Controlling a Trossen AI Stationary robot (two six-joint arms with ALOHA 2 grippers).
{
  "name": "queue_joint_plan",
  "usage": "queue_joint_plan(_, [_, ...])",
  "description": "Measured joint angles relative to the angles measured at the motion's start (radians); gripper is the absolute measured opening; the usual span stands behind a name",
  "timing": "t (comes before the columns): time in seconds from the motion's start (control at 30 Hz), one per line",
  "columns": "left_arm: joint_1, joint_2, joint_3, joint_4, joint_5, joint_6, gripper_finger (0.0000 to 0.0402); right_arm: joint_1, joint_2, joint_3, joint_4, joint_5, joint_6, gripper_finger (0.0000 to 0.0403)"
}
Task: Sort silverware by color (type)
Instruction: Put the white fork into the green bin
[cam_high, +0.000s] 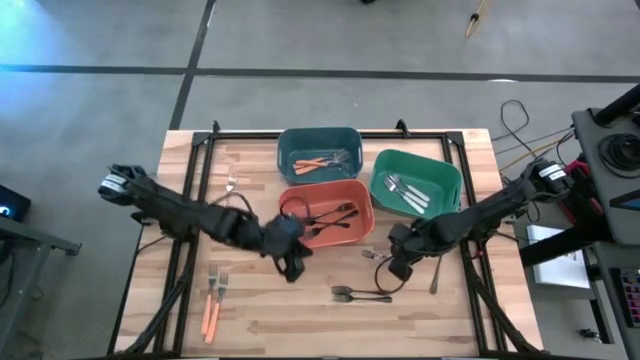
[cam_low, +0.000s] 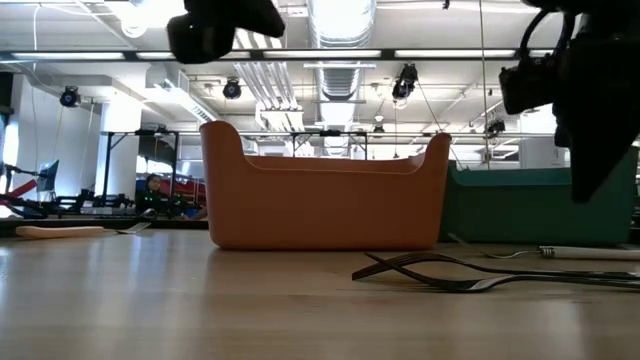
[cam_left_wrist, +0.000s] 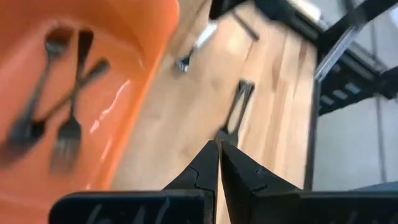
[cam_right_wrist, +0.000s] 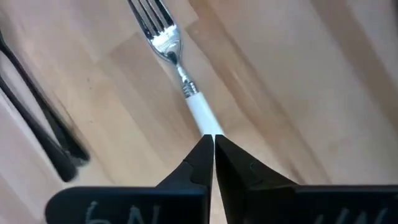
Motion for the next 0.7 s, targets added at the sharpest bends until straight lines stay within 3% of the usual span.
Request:
queue_joint_plan(0.23, [-0.085,0.045,0.0,0.001,-0.055,-0.091,0.0,0.164,-0.084,-0.103,0.09,0.157,-0.325,0.0009])
queue_joint_plan(0.43, [-0.101,0.025,0.0,-0.041,-0.074,-0.09,0.0,0.315,-0.141,-0.301,0.356,0.253,-0.242,0.0009])
queue_joint_plan(0.7, [-0.088,0.025,0.0,-0.037,-0.081,-0.077,0.0,0.318,-0.125,-0.318,0.469,0.474,-0.328,0.002])
